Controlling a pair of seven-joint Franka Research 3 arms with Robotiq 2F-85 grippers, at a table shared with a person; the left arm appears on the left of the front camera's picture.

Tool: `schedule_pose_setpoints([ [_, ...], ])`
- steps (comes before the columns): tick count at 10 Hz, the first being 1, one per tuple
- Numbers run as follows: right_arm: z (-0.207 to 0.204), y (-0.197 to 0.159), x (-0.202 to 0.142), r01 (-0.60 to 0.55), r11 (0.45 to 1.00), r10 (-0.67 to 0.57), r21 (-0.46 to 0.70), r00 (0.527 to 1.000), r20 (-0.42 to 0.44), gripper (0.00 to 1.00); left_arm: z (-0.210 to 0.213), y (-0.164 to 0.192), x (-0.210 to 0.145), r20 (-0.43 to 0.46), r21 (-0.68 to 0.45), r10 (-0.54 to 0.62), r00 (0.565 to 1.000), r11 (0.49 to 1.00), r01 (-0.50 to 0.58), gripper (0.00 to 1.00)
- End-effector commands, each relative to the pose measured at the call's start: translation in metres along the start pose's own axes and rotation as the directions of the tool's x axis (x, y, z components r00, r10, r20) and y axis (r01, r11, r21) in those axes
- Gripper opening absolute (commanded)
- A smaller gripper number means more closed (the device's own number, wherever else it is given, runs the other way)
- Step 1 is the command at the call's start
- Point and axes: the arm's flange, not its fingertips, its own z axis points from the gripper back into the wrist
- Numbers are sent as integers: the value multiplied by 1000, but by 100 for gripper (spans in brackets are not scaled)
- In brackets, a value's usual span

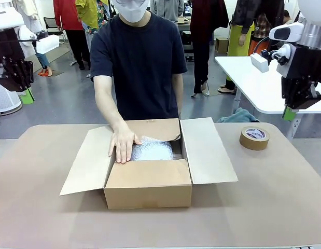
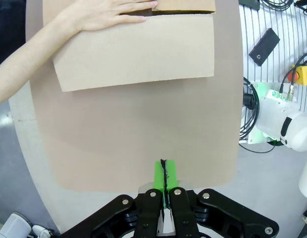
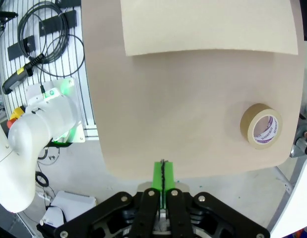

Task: Wrap the clocks to prevent damage.
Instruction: Push the right (or left) flap of the Package Box to close it.

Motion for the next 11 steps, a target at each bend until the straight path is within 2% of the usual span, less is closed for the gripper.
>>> schedule_pose_setpoints([
  [1, -31, -52, -40, -53, 996, 37, 71, 977, 210, 1, 3, -1, -2, 5, -6, -2, 1000, 1000, 2, 0],
  [2, -54, -75, -59, -67, 994, 35, 87, 945, 326, 1, 3, -1, -2, 5, -6, -2, 1000, 1000, 2, 0],
  [3, -71, -90, -77, -45, 995, -3, 95, 893, 450, 1, 3, -1, -2, 5, -6, -2, 1000, 1000, 2, 0],
  [4, -86, -96, -91, -66, 995, 12, 76, 830, 558, 1, 3, -1, -2, 5, -6, -2, 1000, 1000, 2, 0],
  [5, -104, -102, -102, -86, 995, 31, 57, 771, 636, 1, 3, -1, -2, 5, -6, -2, 1000, 1000, 2, 0],
  [6, -123, -103, -109, -53, 999, 37, 3, 736, 676, 1, 3, -1, -2, 5, -6, -2, 1000, 1000, 2, 0],
  [7, -137, -104, -108, -19, 1000, 14, 0, 730, 683, 1, 3, -1, -2, 5, -6, -2, 1000, 1000, 2, 0],
  [8, -143, -106, -104, 1, 999, -23, 33, 749, 662, 1, 3, -1, -2, 5, -6, -2, 1000, 1000, 2, 0],
  [9, -138, -106, -100, 14, 999, -36, 40, 797, 603, 1, 3, -1, -2, 5, -6, -2, 1000, 1000, 2, 0],
  [10, -138, -105, -113, -5, 1000, -11, 21, 738, 675, 1, 3, -1, -2, 5, -6, -2, 1000, 1000, 2, 0],
  [11, -138, -105, -113, -5, 1000, -11, 21, 738, 675, 1, 3, -1, -2, 5, -6, -2, 1000, 1000, 2, 0],
])
